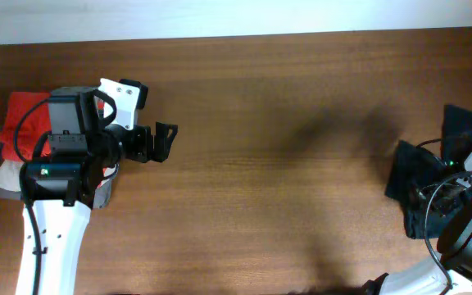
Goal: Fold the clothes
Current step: 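Move the right gripper to the crumpled black t-shirt and grasp it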
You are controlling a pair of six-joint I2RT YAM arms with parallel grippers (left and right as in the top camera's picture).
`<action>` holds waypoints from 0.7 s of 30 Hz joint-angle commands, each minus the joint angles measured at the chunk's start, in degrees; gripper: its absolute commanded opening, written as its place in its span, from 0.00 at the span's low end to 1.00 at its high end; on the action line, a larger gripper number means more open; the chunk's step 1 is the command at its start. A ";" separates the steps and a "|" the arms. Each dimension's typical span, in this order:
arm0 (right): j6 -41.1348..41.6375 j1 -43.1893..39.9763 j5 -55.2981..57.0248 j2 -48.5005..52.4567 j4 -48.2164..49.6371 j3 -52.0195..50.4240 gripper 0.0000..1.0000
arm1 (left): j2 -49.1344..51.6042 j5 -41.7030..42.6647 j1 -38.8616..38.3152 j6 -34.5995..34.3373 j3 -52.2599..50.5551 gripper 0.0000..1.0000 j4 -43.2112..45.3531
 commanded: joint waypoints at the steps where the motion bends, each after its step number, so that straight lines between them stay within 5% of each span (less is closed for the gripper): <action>1: 0.35 -0.15 -1.40 -0.20 0.17 -0.35 0.04 | -0.11 -0.46 -0.22 -0.50 1.01 1.00 0.09; 10: -14.80 4.15 -28.85 -14.27 3.91 3.28 0.04 | -0.11 -0.44 -0.22 -0.50 1.01 1.00 1.66; 21: -5.51 26.51 -31.06 -25.44 18.73 3.87 0.04 | -0.11 -0.44 -0.24 -0.52 1.01 1.00 2.82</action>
